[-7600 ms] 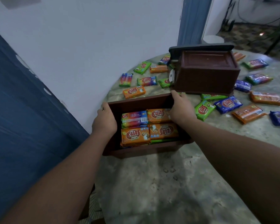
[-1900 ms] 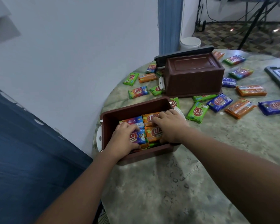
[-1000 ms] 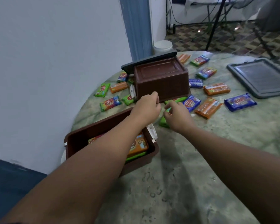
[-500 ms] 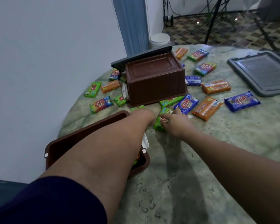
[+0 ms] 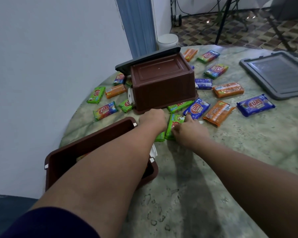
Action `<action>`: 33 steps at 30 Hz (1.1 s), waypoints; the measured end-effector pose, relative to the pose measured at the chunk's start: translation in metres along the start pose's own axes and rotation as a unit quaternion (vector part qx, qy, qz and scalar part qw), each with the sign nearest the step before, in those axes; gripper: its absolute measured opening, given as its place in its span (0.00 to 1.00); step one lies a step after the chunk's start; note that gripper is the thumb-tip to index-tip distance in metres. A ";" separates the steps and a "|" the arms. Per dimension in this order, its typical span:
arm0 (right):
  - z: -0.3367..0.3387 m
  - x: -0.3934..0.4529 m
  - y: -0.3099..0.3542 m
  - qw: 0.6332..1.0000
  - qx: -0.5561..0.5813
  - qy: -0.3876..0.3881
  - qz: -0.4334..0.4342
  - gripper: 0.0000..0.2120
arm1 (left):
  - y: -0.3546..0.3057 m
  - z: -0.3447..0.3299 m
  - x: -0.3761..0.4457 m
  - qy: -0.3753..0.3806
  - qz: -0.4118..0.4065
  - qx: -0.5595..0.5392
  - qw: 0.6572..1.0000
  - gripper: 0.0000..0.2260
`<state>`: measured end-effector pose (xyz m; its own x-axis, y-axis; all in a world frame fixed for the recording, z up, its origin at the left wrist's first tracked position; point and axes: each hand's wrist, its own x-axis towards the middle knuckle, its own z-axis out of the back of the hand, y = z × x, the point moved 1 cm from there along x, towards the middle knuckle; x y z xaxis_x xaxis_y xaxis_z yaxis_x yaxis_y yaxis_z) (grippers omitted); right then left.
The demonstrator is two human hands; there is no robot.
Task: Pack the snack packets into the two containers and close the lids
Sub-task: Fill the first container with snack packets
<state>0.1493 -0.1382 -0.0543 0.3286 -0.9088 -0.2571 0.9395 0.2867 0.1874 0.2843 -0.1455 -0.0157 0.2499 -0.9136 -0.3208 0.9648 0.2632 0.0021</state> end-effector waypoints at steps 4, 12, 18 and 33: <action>0.001 -0.003 -0.010 1.000 0.003 -0.005 -0.005 0.20 | 0.000 -0.014 0.008 0.057 0.005 0.009 0.998 0.20; -0.003 0.005 -0.014 0.993 0.088 -0.015 -0.081 0.30 | -0.002 -0.015 0.014 0.077 0.041 -0.029 0.996 0.32; -0.013 0.004 -0.006 0.979 0.161 -0.030 -0.123 0.41 | 0.007 -0.016 0.017 -0.009 -0.001 -0.122 0.992 0.17; -0.015 0.004 0.022 0.936 0.265 0.020 -0.232 0.54 | 0.018 0.026 -0.013 -0.096 -0.031 -0.435 0.895 0.17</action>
<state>0.1731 -0.1309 -0.0656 -0.0900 -0.8834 -0.4599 0.8059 -0.3359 0.4875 0.3003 -0.1374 0.0128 0.2885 -0.9490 -0.1269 0.5689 0.2765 -0.7746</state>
